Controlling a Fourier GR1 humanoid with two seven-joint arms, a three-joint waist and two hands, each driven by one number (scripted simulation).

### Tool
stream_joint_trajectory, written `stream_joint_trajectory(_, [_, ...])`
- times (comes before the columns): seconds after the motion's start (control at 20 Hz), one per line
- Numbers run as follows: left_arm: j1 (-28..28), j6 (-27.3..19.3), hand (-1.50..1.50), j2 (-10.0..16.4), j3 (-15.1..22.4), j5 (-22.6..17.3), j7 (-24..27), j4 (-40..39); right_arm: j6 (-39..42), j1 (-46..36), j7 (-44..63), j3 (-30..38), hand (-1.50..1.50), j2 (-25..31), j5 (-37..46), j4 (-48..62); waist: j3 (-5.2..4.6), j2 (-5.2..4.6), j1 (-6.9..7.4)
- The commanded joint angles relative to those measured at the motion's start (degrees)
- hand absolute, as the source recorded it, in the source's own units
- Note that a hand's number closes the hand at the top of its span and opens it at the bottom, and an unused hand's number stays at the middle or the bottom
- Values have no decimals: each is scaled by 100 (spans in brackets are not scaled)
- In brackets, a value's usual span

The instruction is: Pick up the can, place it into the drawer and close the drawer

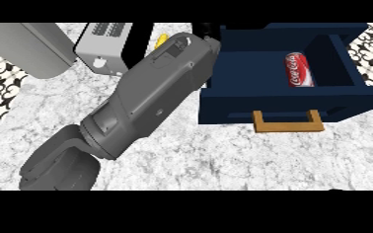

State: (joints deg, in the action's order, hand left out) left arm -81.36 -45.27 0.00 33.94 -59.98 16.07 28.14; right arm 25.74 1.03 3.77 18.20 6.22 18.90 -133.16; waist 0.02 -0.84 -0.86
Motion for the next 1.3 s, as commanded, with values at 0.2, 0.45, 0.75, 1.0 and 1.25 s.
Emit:
stream_joint_trajectory(0.2, [87,-2,-150,90,-99,164,-337,176,-778,-1002,-120,-1164,-150,-32,2041,1047,-5,69,151])
stream_joint_trajectory(0.45, [6,-111,-150,260,-92,315,-536,286,-1258,-1718,-454,-1708,-150,104,3063,2353,-4,73,225])
stream_joint_trajectory(0.75, [220,-37,-150,639,-58,458,-900,708,-1832,-2385,-789,-2030,-150,190,3870,3963,-4,90,312])
stream_joint_trajectory(1.0, [525,-75,-150,867,-62,613,-901,971,-2512,-2823,-793,-2369,-150,109,4749,5239,-3,72,310])
stream_joint_trajectory(1.25, [607,-93,-150,1255,-93,785,-1197,1259,-3269,-3552,-969,-1989,-150,75,4903,6865,2,49,313])
